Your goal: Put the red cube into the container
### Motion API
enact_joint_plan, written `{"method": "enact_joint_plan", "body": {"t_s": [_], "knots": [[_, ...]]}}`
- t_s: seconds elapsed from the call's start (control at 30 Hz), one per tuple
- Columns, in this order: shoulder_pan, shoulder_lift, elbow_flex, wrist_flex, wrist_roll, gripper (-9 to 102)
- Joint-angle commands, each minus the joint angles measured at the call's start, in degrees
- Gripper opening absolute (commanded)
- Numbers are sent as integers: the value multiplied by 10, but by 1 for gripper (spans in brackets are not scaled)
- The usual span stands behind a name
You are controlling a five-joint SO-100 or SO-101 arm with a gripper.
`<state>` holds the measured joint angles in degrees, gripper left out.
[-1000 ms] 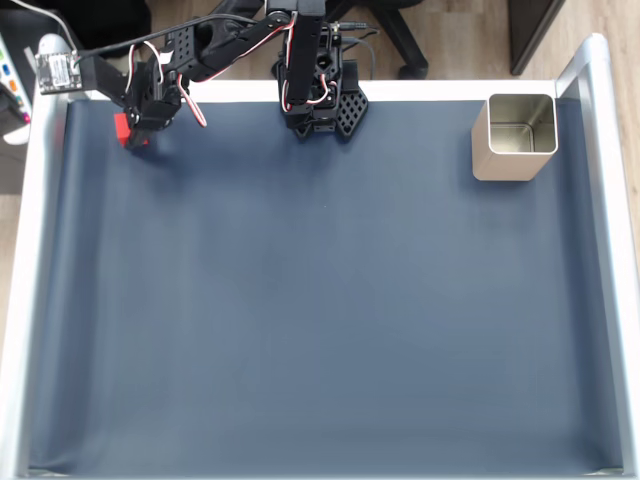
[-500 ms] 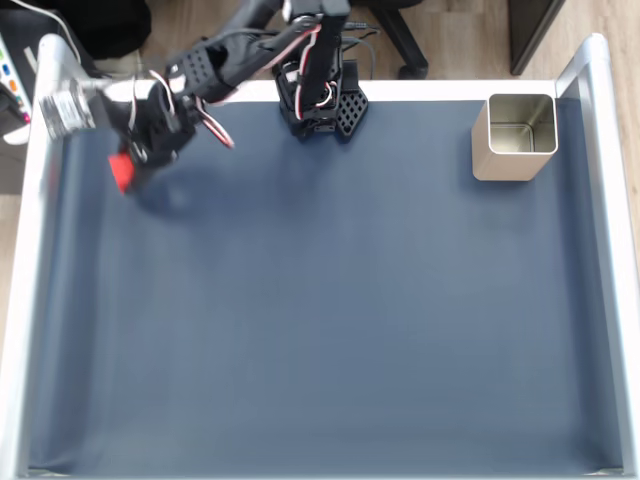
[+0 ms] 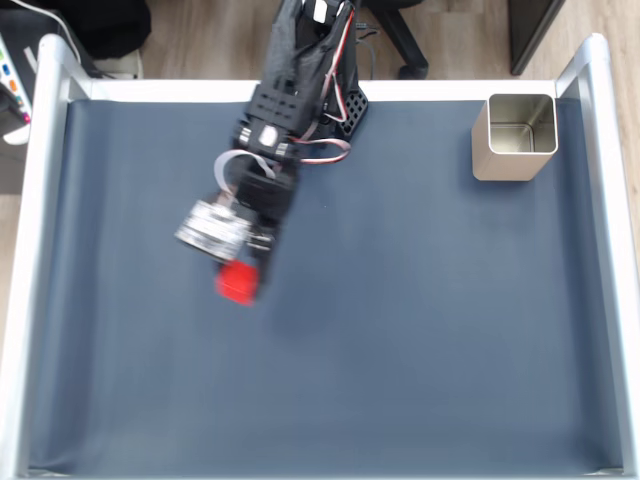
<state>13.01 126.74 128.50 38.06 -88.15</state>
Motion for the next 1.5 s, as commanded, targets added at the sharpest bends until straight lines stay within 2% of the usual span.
{"method": "enact_joint_plan", "body": {"t_s": [0.0,0.47,0.7,1.07,1.47], "knots": [[-86,27,-59,44,-1,0],[-475,-27,-233,249,44,0],[-632,-94,-326,320,74,0],[-802,-130,-361,365,97,0],[-914,-146,-375,390,129,0]]}}
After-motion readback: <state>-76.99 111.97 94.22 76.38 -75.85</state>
